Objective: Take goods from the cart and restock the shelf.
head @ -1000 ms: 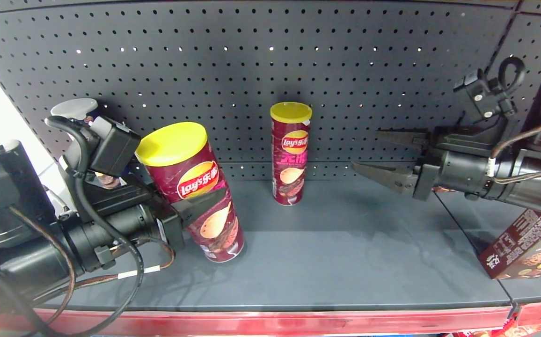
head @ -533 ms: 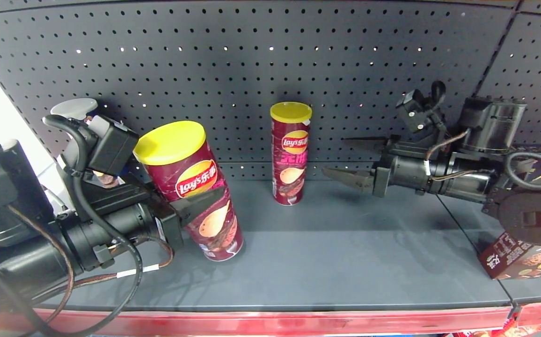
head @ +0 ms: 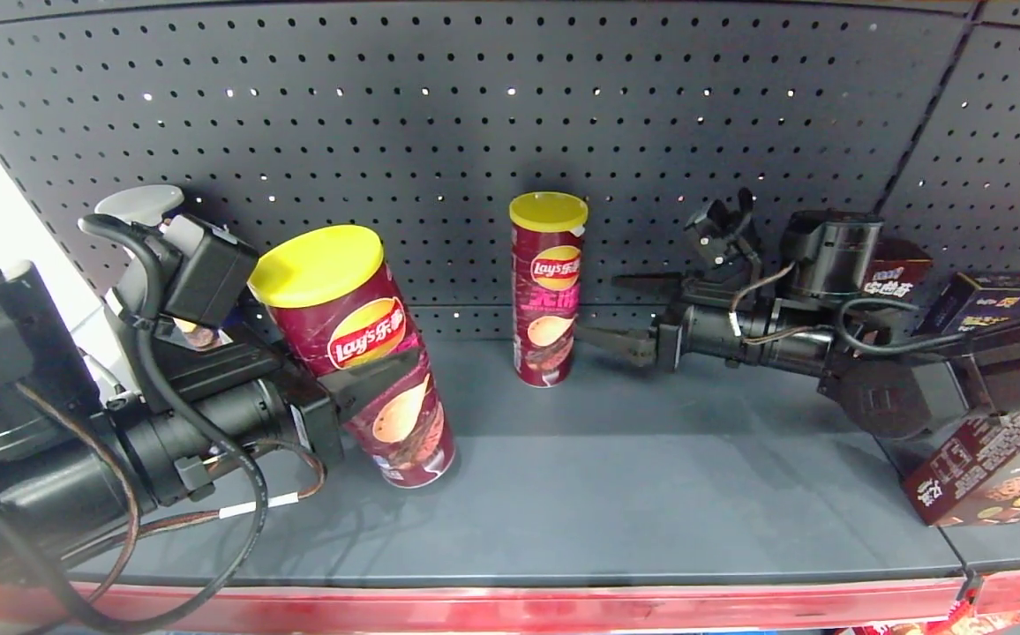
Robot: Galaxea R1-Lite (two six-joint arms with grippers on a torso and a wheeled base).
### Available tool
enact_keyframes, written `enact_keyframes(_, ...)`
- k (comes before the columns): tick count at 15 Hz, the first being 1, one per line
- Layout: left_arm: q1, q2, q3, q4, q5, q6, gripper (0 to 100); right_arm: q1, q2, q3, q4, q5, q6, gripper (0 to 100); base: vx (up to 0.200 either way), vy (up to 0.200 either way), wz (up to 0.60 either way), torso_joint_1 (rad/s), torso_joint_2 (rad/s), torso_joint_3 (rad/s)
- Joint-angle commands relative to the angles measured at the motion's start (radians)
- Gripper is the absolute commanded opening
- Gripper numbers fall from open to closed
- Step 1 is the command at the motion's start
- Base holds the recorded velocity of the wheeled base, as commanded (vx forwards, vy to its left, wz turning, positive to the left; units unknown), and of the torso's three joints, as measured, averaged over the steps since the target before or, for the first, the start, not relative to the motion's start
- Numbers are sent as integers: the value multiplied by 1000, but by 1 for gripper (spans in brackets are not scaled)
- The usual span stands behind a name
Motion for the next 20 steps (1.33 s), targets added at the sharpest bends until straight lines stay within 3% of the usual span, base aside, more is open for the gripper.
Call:
enact_keyframes(1,0,2,1,-1,0,0,0,3,53,-32,-2,2,0,100,0,0,0,0,0,0)
enact_keyframes(13,2,5,3,-1,0,0,0,34,211,-145,-28,5,3,100,0,0,0,0,0,0)
enact_keyframes(20,3,2,32,-15,0,-3,0,38,285,-237,-15,97,6,100,0,0,0,0,0,0)
